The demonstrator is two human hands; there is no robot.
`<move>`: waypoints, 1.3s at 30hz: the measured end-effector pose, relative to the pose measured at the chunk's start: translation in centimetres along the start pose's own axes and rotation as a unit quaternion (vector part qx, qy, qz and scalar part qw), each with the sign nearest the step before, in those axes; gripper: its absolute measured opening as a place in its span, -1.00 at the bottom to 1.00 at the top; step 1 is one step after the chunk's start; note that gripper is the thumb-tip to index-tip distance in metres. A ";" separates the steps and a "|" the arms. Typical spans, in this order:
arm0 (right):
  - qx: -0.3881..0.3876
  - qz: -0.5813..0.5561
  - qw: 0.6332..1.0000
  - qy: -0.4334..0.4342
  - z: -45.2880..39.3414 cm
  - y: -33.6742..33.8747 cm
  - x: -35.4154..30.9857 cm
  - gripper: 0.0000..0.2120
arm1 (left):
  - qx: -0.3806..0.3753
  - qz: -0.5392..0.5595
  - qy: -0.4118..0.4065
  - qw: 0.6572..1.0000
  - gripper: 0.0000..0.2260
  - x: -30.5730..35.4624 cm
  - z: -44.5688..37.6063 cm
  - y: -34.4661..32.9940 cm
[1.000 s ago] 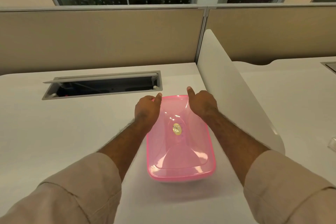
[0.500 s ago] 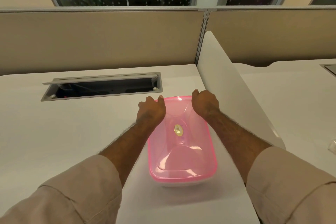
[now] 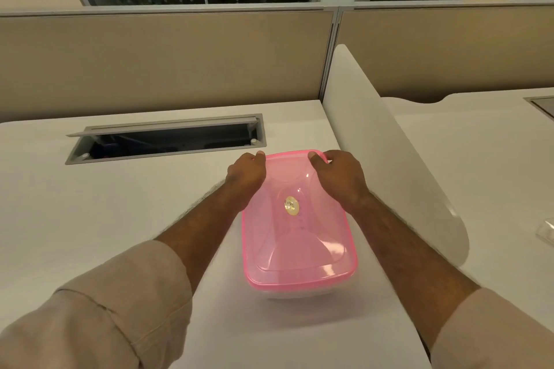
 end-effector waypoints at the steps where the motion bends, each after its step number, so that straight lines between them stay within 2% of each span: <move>1: 0.004 -0.014 1.000 -0.005 0.0 0.1 0.0 -0.57 | 0.004 -0.009 0.003 1.000 -0.54 -0.1 0.0 0.1; 5: 0.019 -0.071 0.997 -0.025 -0.1 0.6 0.2 -0.66 | 0.058 -0.067 0.013 0.996 -0.57 -0.2 0.8 0.6; 7: 0.023 -0.086 0.996 -0.031 0.0 0.7 0.5 -0.68 | 0.079 -0.048 0.018 0.996 -0.53 -0.4 1.2 0.7; 12: 0.035 -0.092 0.994 -0.047 0.8 0.8 2.0 -0.81 | 0.092 -0.098 0.004 0.991 -0.49 0.3 1.7 0.7; 16: 0.043 -0.088 0.994 -0.048 0.9 0.9 2.2 -0.79 | 0.090 -0.139 -0.016 0.986 -0.49 1.0 1.9 0.3; 19: 0.062 -0.038 0.997 -0.038 1.1 0.8 2.3 -0.70 | 0.102 -0.144 -0.031 0.984 -0.48 0.9 2.3 0.5; 27: -0.020 0.047 0.996 -0.075 -1.2 -1.2 2.6 -0.35 | 0.102 -0.156 -0.027 0.982 -0.45 0.5 2.2 0.4; 32: -0.040 0.057 0.996 -0.048 -2.0 -1.4 2.3 -0.51 | 0.057 -0.072 0.007 0.996 -0.46 0.1 1.3 0.0; 35: -0.052 0.052 0.996 -0.040 -2.2 -1.4 2.5 -0.56 | 0.060 -0.074 0.010 0.995 -0.47 0.1 1.4 0.1; 39: -0.025 0.021 0.998 -0.051 -1.5 -1.0 3.7 -0.59 | 0.049 -0.071 0.002 0.996 -0.50 0.1 1.8 0.1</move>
Point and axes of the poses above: each hand's wrist, its own z-axis away from the middle knuckle, its own y-axis out of the back of the hand, x = y × z, the point moved 8 cm from there along -z, towards the middle knuckle, and after that the axes turned 1 degree about -z, right-handed, at the moved point
